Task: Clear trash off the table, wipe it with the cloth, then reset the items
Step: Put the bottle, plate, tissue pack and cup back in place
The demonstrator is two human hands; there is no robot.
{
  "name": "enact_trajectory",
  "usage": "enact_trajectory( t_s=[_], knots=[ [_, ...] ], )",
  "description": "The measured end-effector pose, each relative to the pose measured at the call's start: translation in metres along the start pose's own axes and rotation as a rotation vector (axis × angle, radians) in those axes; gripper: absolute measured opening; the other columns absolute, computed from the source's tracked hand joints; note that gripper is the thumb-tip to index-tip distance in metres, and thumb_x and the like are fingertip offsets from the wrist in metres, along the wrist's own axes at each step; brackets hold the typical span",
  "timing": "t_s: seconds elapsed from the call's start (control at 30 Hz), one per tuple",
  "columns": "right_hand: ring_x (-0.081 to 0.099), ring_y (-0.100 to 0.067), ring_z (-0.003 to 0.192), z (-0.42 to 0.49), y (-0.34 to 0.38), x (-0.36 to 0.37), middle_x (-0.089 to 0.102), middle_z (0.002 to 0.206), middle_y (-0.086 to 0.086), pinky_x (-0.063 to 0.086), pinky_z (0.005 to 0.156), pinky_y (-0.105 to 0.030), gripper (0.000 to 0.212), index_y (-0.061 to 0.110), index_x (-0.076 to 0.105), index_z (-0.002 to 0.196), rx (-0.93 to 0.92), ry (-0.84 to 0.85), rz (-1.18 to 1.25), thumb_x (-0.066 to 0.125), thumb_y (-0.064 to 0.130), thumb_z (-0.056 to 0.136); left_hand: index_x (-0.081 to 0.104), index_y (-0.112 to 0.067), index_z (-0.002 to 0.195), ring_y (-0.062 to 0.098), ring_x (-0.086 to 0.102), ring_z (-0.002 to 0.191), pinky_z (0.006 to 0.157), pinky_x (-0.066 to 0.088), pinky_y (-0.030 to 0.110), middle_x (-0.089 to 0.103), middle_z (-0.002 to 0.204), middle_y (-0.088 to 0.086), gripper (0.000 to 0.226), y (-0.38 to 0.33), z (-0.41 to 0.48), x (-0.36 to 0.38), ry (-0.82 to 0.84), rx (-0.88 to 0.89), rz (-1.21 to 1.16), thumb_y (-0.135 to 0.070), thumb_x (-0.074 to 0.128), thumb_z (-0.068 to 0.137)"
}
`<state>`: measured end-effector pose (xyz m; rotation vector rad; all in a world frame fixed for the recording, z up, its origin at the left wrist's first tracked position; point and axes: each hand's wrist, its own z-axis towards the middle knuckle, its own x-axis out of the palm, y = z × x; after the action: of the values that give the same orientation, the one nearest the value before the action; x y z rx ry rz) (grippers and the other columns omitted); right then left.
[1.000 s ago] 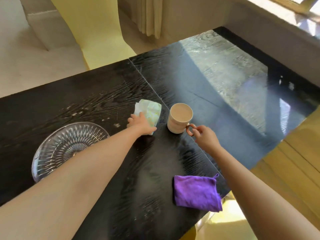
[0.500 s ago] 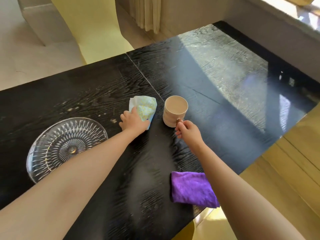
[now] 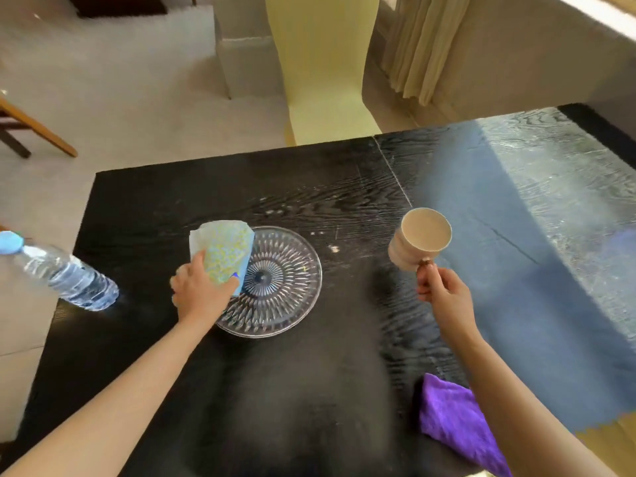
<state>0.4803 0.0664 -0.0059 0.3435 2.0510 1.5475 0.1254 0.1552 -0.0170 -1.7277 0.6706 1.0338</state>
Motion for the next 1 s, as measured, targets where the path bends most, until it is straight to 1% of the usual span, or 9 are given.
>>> enact_trajectory(
  t_s=[0.13, 0.27, 0.4, 0.5, 0.63, 0.73, 0.8, 0.9, 1.0],
  knots=[
    [0.055, 0.000, 0.056, -0.007, 0.032, 0.045, 0.060, 0.069, 0.005, 0.047, 0.061, -0.023, 0.028, 0.018, 0.061, 0.076, -0.054, 0.083, 0.007, 0.048, 0.033, 0.095, 0.031, -0.016, 0.138, 0.041, 0.033, 0.123, 0.095, 0.035, 0.055, 0.039, 0.135, 0.022, 0.080, 0.044, 0.015, -0.017, -0.072, -0.118, -0.017, -0.037, 0.071, 0.073],
    [0.056, -0.008, 0.065, -0.018, 0.055, 0.089, 0.062, 0.075, 0.002, 0.049, 0.065, -0.025, 0.032, 0.013, 0.062, 0.078, -0.069, 0.185, -0.004, 0.049, 0.038, 0.094, 0.030, -0.016, 0.138, 0.039, 0.034, 0.122, 0.095, 0.036, 0.053, 0.038, 0.134, 0.019, 0.078, 0.068, 0.024, -0.021, -0.079, -0.191, -0.009, -0.040, 0.069, 0.074],
    [0.057, -0.007, 0.066, -0.030, 0.068, 0.130, 0.064, 0.074, 0.002, 0.052, 0.067, -0.026, 0.033, 0.010, 0.064, 0.081, -0.093, 0.268, -0.039, 0.050, 0.036, 0.093, 0.030, -0.018, 0.137, 0.037, 0.033, 0.122, 0.095, 0.036, 0.052, 0.038, 0.134, 0.017, 0.077, 0.087, 0.027, -0.016, -0.054, -0.226, 0.022, -0.040, 0.068, 0.075],
    [0.057, -0.008, 0.065, -0.038, 0.072, 0.155, 0.063, 0.070, 0.004, 0.052, 0.070, -0.032, 0.032, 0.010, 0.064, 0.080, -0.108, 0.327, -0.090, 0.050, 0.035, 0.093, 0.031, -0.017, 0.136, 0.036, 0.033, 0.122, 0.095, 0.035, 0.050, 0.039, 0.133, 0.016, 0.076, 0.098, 0.032, -0.015, -0.056, -0.262, 0.015, -0.039, 0.068, 0.074],
    [0.054, -0.001, 0.058, -0.048, 0.075, 0.185, 0.060, 0.064, 0.007, 0.049, 0.065, -0.027, 0.030, 0.016, 0.062, 0.074, -0.139, 0.389, -0.155, 0.050, 0.035, 0.093, 0.032, -0.017, 0.133, 0.035, 0.033, 0.120, 0.094, 0.035, 0.047, 0.038, 0.132, 0.015, 0.075, 0.108, 0.036, -0.012, -0.039, -0.272, 0.028, -0.040, 0.068, 0.071],
    [0.054, -0.004, 0.058, -0.056, 0.077, 0.204, 0.060, 0.066, 0.004, 0.048, 0.066, -0.030, 0.030, 0.013, 0.062, 0.074, -0.164, 0.423, -0.195, 0.049, 0.032, 0.094, 0.031, -0.018, 0.132, 0.035, 0.034, 0.119, 0.093, 0.035, 0.046, 0.038, 0.131, 0.014, 0.076, 0.109, 0.033, -0.005, -0.036, -0.255, 0.022, -0.041, 0.068, 0.070],
    [0.054, 0.000, 0.056, -0.060, 0.079, 0.215, 0.061, 0.069, 0.002, 0.049, 0.064, -0.026, 0.031, 0.009, 0.062, 0.078, -0.175, 0.449, -0.205, 0.049, 0.031, 0.094, 0.030, -0.018, 0.132, 0.034, 0.033, 0.118, 0.093, 0.034, 0.045, 0.037, 0.130, 0.012, 0.077, 0.108, 0.030, -0.001, -0.029, -0.243, 0.017, -0.042, 0.068, 0.069],
    [0.052, 0.007, 0.050, -0.065, 0.081, 0.229, 0.058, 0.066, 0.004, 0.044, 0.052, -0.010, 0.031, 0.005, 0.062, 0.079, -0.191, 0.484, -0.185, 0.049, 0.029, 0.095, 0.028, -0.020, 0.132, 0.032, 0.033, 0.117, 0.093, 0.034, 0.045, 0.036, 0.129, 0.011, 0.082, 0.107, 0.026, 0.002, -0.016, -0.231, 0.023, -0.046, 0.068, 0.066],
    [0.055, 0.004, 0.055, -0.071, 0.083, 0.240, 0.060, 0.070, 0.003, 0.046, 0.057, -0.014, 0.030, 0.007, 0.062, 0.082, -0.180, 0.521, -0.194, 0.048, 0.031, 0.094, 0.024, -0.022, 0.136, 0.033, 0.032, 0.119, 0.095, 0.033, 0.046, 0.033, 0.132, 0.011, 0.089, 0.106, 0.022, 0.003, 0.025, -0.206, 0.016, -0.051, 0.068, 0.065]
  ],
)
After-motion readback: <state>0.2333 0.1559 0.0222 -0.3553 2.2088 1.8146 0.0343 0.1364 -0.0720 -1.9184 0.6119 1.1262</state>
